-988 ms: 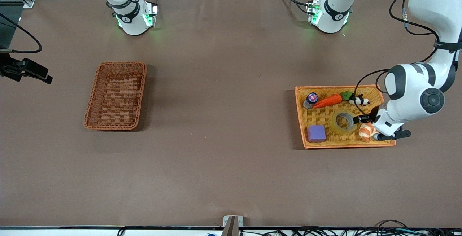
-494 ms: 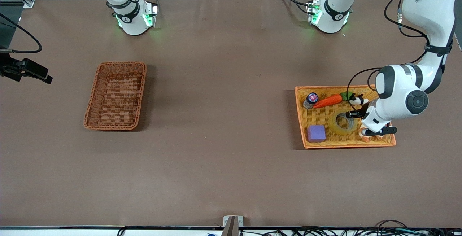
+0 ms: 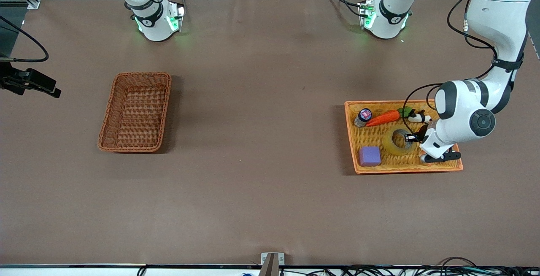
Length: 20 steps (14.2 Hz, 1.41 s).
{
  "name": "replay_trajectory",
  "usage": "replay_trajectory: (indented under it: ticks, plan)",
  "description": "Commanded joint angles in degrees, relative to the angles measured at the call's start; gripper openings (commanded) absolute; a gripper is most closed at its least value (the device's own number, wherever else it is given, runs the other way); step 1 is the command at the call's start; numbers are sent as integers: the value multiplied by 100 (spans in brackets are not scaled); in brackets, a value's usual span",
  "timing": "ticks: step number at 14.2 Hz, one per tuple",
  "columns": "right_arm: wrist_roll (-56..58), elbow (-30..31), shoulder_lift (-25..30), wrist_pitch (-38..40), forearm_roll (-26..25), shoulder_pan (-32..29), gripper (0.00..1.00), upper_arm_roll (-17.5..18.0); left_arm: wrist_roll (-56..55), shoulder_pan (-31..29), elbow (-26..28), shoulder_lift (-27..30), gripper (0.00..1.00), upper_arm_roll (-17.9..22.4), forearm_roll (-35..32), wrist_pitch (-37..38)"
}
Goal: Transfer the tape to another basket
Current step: 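Grasp the tape roll and carry it toward the table middle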
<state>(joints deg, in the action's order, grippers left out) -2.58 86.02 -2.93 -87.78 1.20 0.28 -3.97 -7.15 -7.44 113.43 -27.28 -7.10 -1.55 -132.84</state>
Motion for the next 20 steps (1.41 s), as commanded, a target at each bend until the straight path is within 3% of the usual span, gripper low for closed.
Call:
replay_trajectory:
  ticks: [1,5,8,13,16,20]
  plan:
    - [99,64,82,6,-24,-90,100,37,-120,24,-181,432,0,-176,84,249]
    - [108,64,82,-2,-24,-90,100,37,-794,58,-1302,505,0,-974,76,1530]
    - [100,64,82,-2,-24,-90,100,37,-2057,452,-1779,321,0,-1565,32,1797]
    - [100,64,82,-29,-24,-90,100,37,-4396,2244,-3052,-978,0,-1514,-108,1780]
    - [108,64,74,-29,-6,-90,100,37,-5172,2948,-3783,-1691,0,-1417,-135,1613]
    - [108,64,74,-29,-6,-90,100,37,-5751,3923,-3890,-2324,3,-873,-118,587]
